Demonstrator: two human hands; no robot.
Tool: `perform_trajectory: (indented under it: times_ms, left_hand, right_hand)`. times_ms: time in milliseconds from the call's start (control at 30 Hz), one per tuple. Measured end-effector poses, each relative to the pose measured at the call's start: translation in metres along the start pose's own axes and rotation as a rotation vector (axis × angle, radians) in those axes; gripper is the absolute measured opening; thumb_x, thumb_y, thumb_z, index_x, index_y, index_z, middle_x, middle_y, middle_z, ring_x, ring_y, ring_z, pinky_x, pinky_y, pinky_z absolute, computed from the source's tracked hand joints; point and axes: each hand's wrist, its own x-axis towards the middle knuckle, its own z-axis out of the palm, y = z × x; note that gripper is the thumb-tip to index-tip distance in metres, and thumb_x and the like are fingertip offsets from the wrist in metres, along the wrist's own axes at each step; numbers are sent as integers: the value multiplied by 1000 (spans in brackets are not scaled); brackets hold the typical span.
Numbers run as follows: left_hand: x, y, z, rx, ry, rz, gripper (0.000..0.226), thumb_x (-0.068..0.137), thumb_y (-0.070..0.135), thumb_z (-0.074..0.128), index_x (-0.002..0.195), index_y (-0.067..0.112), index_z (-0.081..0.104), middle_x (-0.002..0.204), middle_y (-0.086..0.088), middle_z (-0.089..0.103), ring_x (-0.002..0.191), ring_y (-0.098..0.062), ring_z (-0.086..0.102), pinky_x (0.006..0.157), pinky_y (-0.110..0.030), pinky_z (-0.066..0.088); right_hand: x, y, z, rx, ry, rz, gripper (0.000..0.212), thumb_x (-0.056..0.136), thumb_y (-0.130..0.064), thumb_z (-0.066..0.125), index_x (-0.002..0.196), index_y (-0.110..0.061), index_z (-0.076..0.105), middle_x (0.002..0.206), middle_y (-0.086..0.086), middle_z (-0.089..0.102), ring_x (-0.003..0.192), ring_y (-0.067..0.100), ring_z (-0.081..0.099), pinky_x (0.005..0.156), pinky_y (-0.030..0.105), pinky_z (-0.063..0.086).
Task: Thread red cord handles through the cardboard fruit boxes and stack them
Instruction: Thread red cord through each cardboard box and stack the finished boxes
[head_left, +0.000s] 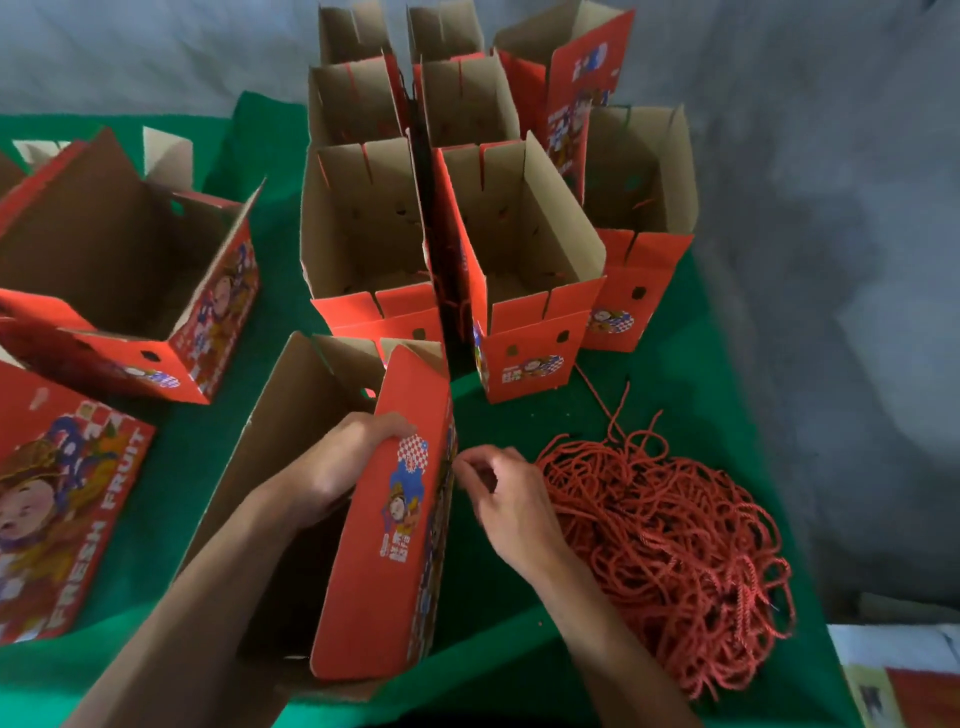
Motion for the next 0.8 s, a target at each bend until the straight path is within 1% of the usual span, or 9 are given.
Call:
perform_trajectory:
  times_ms: [100,133,233,300,400,433,500,600,800]
  left_hand:
    - [-7,2,3,59,-11,49,41,92,43,58,94,7,78,91,-16,77,75,-28,77,60,-28,60]
    - [-10,3,3,79,-14,56,42,95,42,56,97,5,76,89,-16,77,74,-27,76,60,-28,60]
    - [-15,6,8,158,-25,79,48,97,44,54,105,1,73,89,-15,78,75,-26,76,79,-39,62]
    - [-20,9,10,172,-43,97,64,95,64,48,107,7,74,93,-9,79,83,-23,77,88,-46,60]
    - [-29,10,12,92,-158,93,86,84,89,23,104,28,79,99,2,79,89,-16,76,72,-33,62]
    - [-32,10,14,79,-149,96,83,88,85,19,97,31,81,95,4,79,86,-14,76,64,-27,61]
    - [-32,8,20,205,-25,136,61,102,60,36,88,21,80,85,1,78,79,-17,76,58,-30,62]
    - [-28,1,30,496,128,277,16,101,20,59,104,14,74,93,-3,74,86,-18,72,76,-34,62]
    - [-29,-19,42,518,151,363,18,98,9,63,114,4,67,104,-13,72,97,-27,71,91,-47,57]
  right_hand:
    - [1,-6,11,-74,73,-17,14,103,-33,59,97,-29,71,90,-41,56,84,9,56,78,35,49]
    - [2,-6,14,-104,91,-16,14,103,-33,58,97,-29,71,87,-35,57,84,10,56,77,36,49]
    - [3,-9,17,-198,94,-33,19,102,-31,56,87,-29,67,72,-25,48,74,11,52,66,35,43]
    - [5,-16,17,-284,81,-98,26,99,-25,57,73,-27,58,59,-16,48,61,12,46,60,30,34]
    - [4,-27,15,-448,79,-165,26,100,-21,54,78,-17,66,75,2,69,71,28,58,66,41,43]
    - [2,-30,14,-487,83,-178,25,101,-20,52,83,-15,69,83,7,73,77,33,61,70,44,44]
    - [-1,-34,17,-504,89,-165,26,103,-19,49,91,-15,72,92,9,75,82,36,63,74,45,46]
    - [-7,-38,25,-440,91,-93,24,104,-18,47,106,-16,71,100,9,74,90,35,63,79,47,48]
    - [-6,-23,17,-303,37,1,26,100,-26,56,125,-24,65,107,5,74,102,30,65,84,46,52]
